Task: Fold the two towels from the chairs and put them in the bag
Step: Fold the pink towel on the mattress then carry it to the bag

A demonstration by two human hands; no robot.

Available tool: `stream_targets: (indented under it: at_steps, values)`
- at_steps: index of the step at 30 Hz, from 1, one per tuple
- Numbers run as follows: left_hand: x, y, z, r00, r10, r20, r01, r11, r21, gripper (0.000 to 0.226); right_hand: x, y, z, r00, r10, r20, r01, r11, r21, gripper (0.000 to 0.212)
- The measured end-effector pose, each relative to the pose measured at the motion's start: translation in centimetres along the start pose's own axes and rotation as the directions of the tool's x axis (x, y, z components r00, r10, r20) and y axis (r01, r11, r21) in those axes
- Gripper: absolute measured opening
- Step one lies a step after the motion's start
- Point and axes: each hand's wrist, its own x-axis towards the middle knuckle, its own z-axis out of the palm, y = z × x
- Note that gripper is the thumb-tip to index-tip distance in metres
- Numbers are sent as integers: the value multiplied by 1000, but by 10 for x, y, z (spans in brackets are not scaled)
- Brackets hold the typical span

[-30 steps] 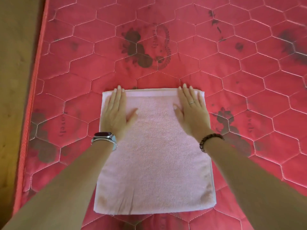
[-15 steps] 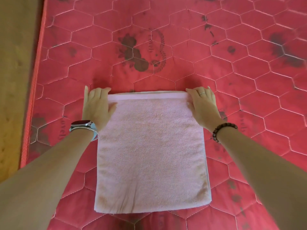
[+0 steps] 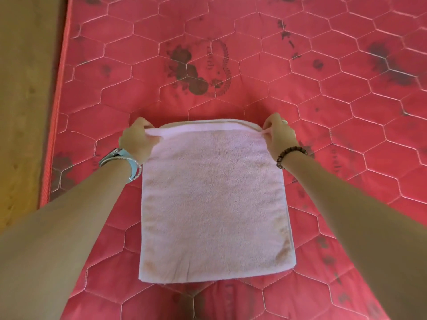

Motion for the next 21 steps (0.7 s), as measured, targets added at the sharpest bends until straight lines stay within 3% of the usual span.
stream_targets:
  at_steps: [4,7,10,12,16,21]
  values:
    - [-21,-11,-11,997,-14,-79,-16,931,-364,35,-22,-2,-13,993,47,-105,-19,967,255,31]
    - [-39,-14,-22,995,-23,-94,-28,861,-508,37,-32,-1,-27,981,75,-177,-25,963,269,39]
    - [-66,-18,-34,995,-11,-95,-46,817,-575,25,-50,5,-39,971,45,-235,3,980,198,17]
    - [-85,-29,-39,997,-33,-75,-18,800,-600,24,-70,6,-44,965,65,-252,8,960,279,11]
    - [-129,-51,-36,998,-40,-56,0,807,-590,42,-115,15,-36,960,190,-207,-69,873,483,38]
    - [-172,-71,-8,996,-47,82,90,752,-653,38,-160,34,-2,942,329,-66,-215,743,634,55]
